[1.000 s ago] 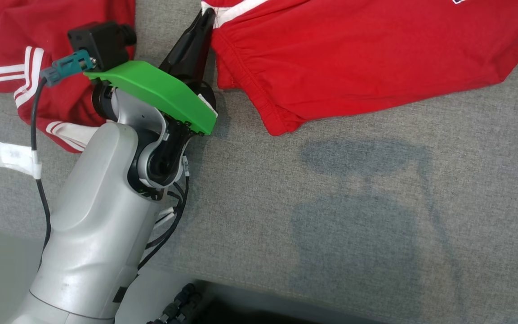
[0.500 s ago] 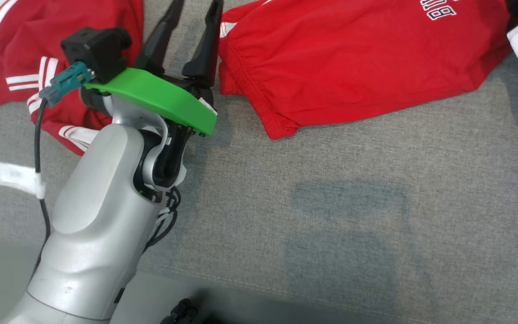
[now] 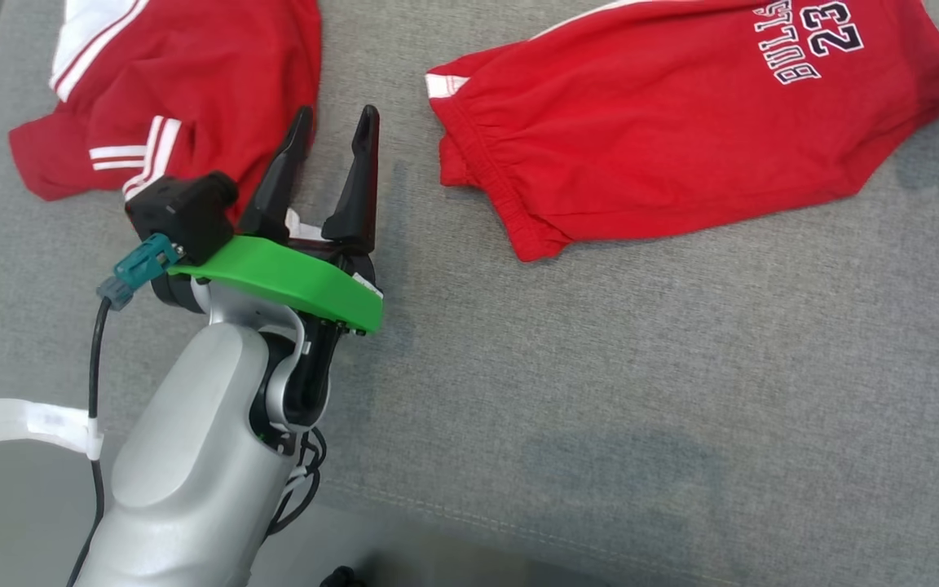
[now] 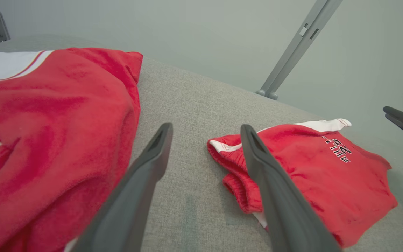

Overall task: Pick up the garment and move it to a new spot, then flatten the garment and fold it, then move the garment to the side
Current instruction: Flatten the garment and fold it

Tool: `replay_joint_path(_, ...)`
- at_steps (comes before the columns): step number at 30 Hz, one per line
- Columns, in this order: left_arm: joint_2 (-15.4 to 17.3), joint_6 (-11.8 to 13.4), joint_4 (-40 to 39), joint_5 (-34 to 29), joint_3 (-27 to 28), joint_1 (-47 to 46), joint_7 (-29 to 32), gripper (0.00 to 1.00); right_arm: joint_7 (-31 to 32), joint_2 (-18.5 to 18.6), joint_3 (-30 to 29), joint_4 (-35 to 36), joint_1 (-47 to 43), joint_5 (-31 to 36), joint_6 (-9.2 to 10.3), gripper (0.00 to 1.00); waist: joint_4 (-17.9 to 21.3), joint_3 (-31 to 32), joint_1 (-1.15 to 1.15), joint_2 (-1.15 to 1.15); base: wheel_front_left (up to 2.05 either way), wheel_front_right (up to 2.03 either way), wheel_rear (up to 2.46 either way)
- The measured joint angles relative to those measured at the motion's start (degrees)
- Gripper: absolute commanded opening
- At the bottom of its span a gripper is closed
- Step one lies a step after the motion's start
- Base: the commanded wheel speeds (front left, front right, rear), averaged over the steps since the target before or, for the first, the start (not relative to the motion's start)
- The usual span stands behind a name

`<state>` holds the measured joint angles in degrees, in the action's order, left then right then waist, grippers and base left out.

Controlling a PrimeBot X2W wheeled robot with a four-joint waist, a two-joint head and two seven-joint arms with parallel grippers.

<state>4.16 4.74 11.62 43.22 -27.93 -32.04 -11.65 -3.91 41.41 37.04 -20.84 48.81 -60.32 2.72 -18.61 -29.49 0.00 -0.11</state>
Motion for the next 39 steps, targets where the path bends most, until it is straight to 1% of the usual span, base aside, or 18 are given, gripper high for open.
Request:
replay_joint_path(5, -0.1, 0.3, -3.1, -0.1, 0.0, 0.4, -0.6, 1.0, 2.1, 1.0, 0.9, -0.3, 0.0, 0.5, 0.78, 1.0, -1.6, 0.8, 0.0, 0.0, 0.0, 0.0, 0.0)
replay_joint_path(7, -0.1, 0.3, -3.5, -0.5, 0.0, 0.4, -0.8, 1.0, 2.7, 1.4, 1.2, -0.6, 0.0, 0.6, 0.78, 1.0, -1.9, 0.8, 0.0, 0.0, 0.0, 0.0, 0.0)
replay_joint_path(12, 0.2, 0.8, -5.6, -2.3, 0.0, 0.5, -1.1, 1.0, 6.5, 3.0, 3.3, -2.2, -0.5, 0.9, 0.83, 1.0, -3.3, 0.7, 0.0, 0.0, 0.0, 0.0, 0.0)
replay_joint_path(17, 0.2, 0.8, -7.4, -2.6, 0.4, 3.1, -1.5, 1.0, 11.1, 5.0, 5.0, -3.7, -1.2, 1.3, 0.87, 1.0, -5.0, 0.0, 0.0, 0.0, 0.0, 0.0, 0.0)
replay_joint_path(21, 0.3, 0.9, -8.5, -2.6, 1.2, 4.2, -1.6, 1.0, 12.4, 5.9, 5.9, -3.9, -1.2, 2.2, 0.86, 1.0, -6.1, -0.4, 0.0, 0.0, 0.0, 0.0, 0.0)
replay_joint_path(25, 0.4, 1.4, -9.2, -3.2, 1.5, 4.4, -1.6, 1.0, 15.6, 6.4, 6.0, -4.5, -1.2, 1.0, 0.8, 1.0, -7.0, -0.6, 0.0, 0.0, 0.0, 0.0, 0.0)
replay_joint_path(28, 0.4, 1.4, -9.9, -3.8, 1.5, 4.7, -1.6, 1.0, 18.5, 7.0, 5.7, -4.9, -1.2, -1.7, 0.43, 1.0, -7.6, -0.5, 0.0, 0.0, 0.0, 0.0, 0.0)
replay_joint_path(29, 0.4, 1.4, -10.1, -4.0, 1.5, 4.9, -1.6, 1.0, 19.5, 7.0, 5.5, -4.9, -1.2, -2.9, 0.32, 0.88, -7.8, -0.4, 0.0, 0.0, 0.0, 0.0, 0.0)
replay_joint_path(31, 0.5, 1.4, -10.3, -4.3, 1.7, 5.3, -1.6, 1.0, 21.8, 6.2, 4.5, -5.0, -1.2, -6.0, 0.3, 0.08, -8.1, -0.3, 0.0, 0.0, 0.0, 0.0, 0.0)
replay_joint_path(32, 0.7, 1.4, -10.4, -4.4, 1.8, 5.5, -1.6, 1.0, 22.7, 5.7, 4.2, -5.0, -1.2, -7.4, 0.05, 0.0, -8.1, -0.2, 0.0, 0.0, 0.0, 0.0, 0.0)
replay_joint_path(35, 1.1, 1.4, -10.3, -4.7, 2.1, 6.2, -1.6, 1.0, 25.8, 3.5, 3.1, -4.9, -1.2, -12.5, -0.75, 0.0, -8.1, 0.0, 0.0, 0.0, 0.0, 0.0, 0.0)
replay_joint_path(36, 1.3, 1.4, -10.3, -4.8, 2.3, 6.4, -1.6, 1.0, 26.3, 2.4, 3.1, -4.8, -1.2, -13.4, -1.15, 0.0, -7.9, 0.1, 0.0, 0.0, 0.0, 0.0, 0.0)
replay_joint_path(39, 2.4, 1.6, -10.3, -5.2, 3.5, 6.8, -1.6, 1.0, 26.8, 0.0, 2.4, -4.3, -1.3, -14.9, -1.44, 0.0, -7.2, 0.5, 0.0, 0.0, 0.0, 0.0, 0.0)
